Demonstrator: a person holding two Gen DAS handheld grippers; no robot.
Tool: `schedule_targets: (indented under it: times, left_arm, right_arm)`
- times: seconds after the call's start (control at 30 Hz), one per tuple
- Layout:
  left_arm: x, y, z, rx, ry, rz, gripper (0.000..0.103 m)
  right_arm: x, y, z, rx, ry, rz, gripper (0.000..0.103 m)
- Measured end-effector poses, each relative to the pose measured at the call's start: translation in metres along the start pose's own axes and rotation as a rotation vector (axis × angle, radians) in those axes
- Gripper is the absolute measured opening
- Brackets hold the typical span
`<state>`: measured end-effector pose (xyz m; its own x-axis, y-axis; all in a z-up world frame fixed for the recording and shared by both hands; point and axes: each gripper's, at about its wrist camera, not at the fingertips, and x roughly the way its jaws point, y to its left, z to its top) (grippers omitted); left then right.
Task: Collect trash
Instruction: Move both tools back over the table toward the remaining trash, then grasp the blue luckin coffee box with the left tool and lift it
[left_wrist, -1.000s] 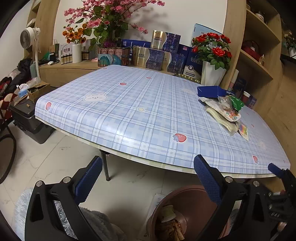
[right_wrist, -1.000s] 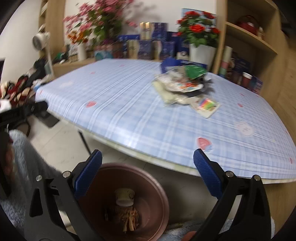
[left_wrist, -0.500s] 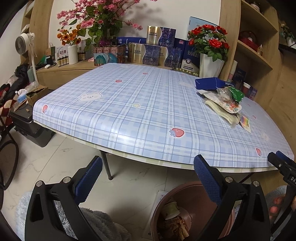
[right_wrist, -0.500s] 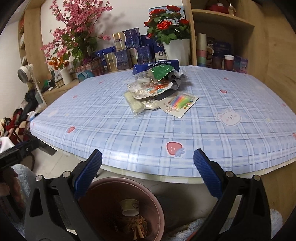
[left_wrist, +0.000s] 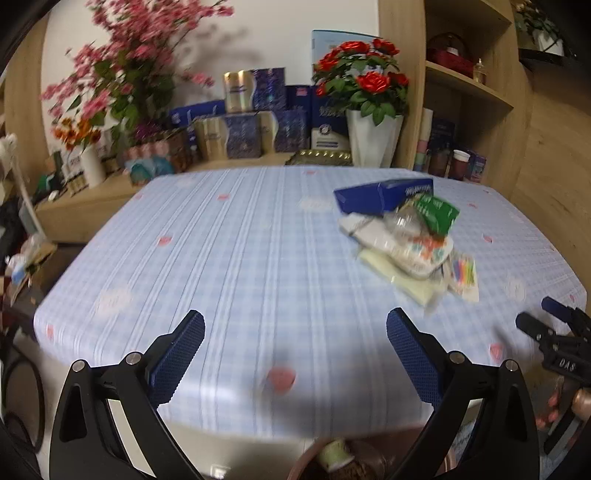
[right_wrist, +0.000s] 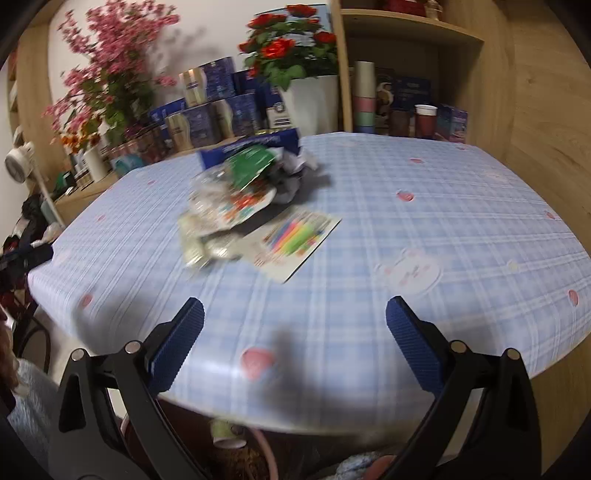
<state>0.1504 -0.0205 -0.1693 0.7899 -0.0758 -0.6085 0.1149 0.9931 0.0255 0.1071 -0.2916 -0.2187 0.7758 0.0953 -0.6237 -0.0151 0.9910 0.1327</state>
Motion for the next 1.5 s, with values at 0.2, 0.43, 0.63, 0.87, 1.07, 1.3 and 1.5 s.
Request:
schedule_targets:
  times: [0.2, 0.43, 0.63, 0.87, 1.07, 1.3, 1.5]
  left_arm:
    - [0.050, -0.046, 0.067, 0.123, 0.001, -0.049, 0.095]
    - [0.121, -0.108, 0.126, 0.320, 0.048, -0.101, 0.074]
    - [0.167, -0.167, 0.142, 0.538, 0.136, -0.118, 0.072]
    - [0.206, -0.188, 0.148, 0.603, 0.269, -0.079, 0.064]
    - [0.229, -0.189, 0.150, 0.614, 0.376, -0.065, 0.045]
    - [0.206, -0.169, 0.172, 0.537, 0.281, -0.102, 0.023]
    - [0.187, -0.101, 0.200, 0.307, 0.236, -0.118, 0.015]
  right_arm:
    - [0.015, -0.025, 0.030, 0.063, -0.002, -0.005, 0.097]
    - [0.032, -0.048, 0.048, 0.109, 0.003, -0.011, 0.097]
    - [0.040, -0.062, 0.052, 0.136, 0.009, -0.016, 0.097]
    - [0.045, -0.075, 0.052, 0.166, 0.019, -0.016, 0.097]
    - [0.047, -0.081, 0.050, 0.180, 0.023, -0.015, 0.097]
    - [0.045, -0.082, 0.052, 0.173, 0.021, -0.016, 0.097]
    - [0.047, -0.069, 0.062, 0.130, 0.029, 0.025, 0.097]
